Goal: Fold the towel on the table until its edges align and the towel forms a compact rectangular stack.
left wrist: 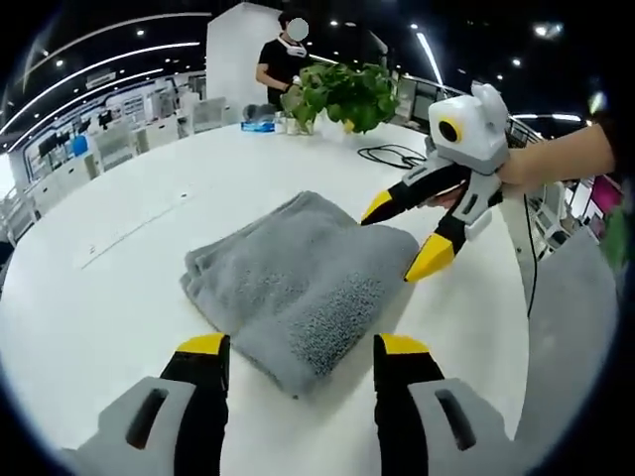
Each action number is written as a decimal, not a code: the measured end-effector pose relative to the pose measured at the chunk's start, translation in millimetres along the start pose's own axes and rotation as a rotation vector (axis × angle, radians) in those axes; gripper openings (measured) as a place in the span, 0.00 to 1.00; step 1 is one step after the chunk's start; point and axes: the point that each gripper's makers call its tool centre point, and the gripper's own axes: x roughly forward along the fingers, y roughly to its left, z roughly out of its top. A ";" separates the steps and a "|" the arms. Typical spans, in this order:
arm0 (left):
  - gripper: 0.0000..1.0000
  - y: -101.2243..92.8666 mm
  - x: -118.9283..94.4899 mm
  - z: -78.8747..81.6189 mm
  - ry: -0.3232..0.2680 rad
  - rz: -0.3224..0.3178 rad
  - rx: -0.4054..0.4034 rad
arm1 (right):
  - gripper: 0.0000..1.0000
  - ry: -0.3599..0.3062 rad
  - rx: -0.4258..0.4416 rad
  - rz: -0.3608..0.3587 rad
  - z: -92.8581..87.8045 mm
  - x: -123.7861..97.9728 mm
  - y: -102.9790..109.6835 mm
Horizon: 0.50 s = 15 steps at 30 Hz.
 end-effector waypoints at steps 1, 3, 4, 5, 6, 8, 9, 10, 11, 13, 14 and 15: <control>0.64 -0.5 -2.8 0.6 -0.008 0.005 -0.005 | 0.59 -0.006 0.010 -0.002 0.3 -2.9 -0.3; 0.65 -2.7 -9.4 1.2 -0.020 0.011 -0.014 | 0.60 -0.007 0.020 -0.008 -1.6 -9.4 -0.8; 0.65 -3.9 -11.8 1.7 -0.026 0.012 -0.015 | 0.60 -0.006 0.025 -0.009 -2.9 -11.7 -0.8; 0.65 -5.7 -15.0 2.1 -0.031 0.015 -0.015 | 0.61 0.000 0.025 -0.013 -5.5 -14.5 -0.3; 0.66 -6.4 -16.5 1.6 -0.033 0.017 -0.014 | 0.61 0.010 0.017 -0.021 -8.2 -16.6 -0.7; 0.66 -7.4 -20.0 -0.3 -0.032 0.022 -0.014 | 0.62 0.015 0.012 -0.029 -12.2 -21.5 1.4; 0.67 -8.1 -23.2 -1.6 -0.034 0.028 -0.017 | 0.63 0.014 0.022 -0.032 -13.3 -23.7 1.6; 0.67 -8.6 -25.5 -2.3 -0.040 0.033 -0.022 | 0.64 0.008 0.037 -0.037 -13.4 -26.2 2.7; 0.68 -9.8 -28.1 -3.8 -0.042 0.035 -0.026 | 0.65 -0.002 0.054 -0.037 -13.2 -29.3 4.0; 0.70 -13.1 -33.5 -5.8 -0.049 0.038 -0.032 | 0.67 -0.012 0.071 -0.045 -13.7 -34.7 5.4; 0.71 -14.4 -35.5 -6.9 -0.049 0.039 -0.034 | 0.67 -0.013 0.076 -0.046 -14.3 -36.8 6.9; 0.71 -15.9 -37.5 -7.7 -0.051 0.039 -0.036 | 0.66 -0.014 0.086 -0.045 -15.3 -39.8 9.3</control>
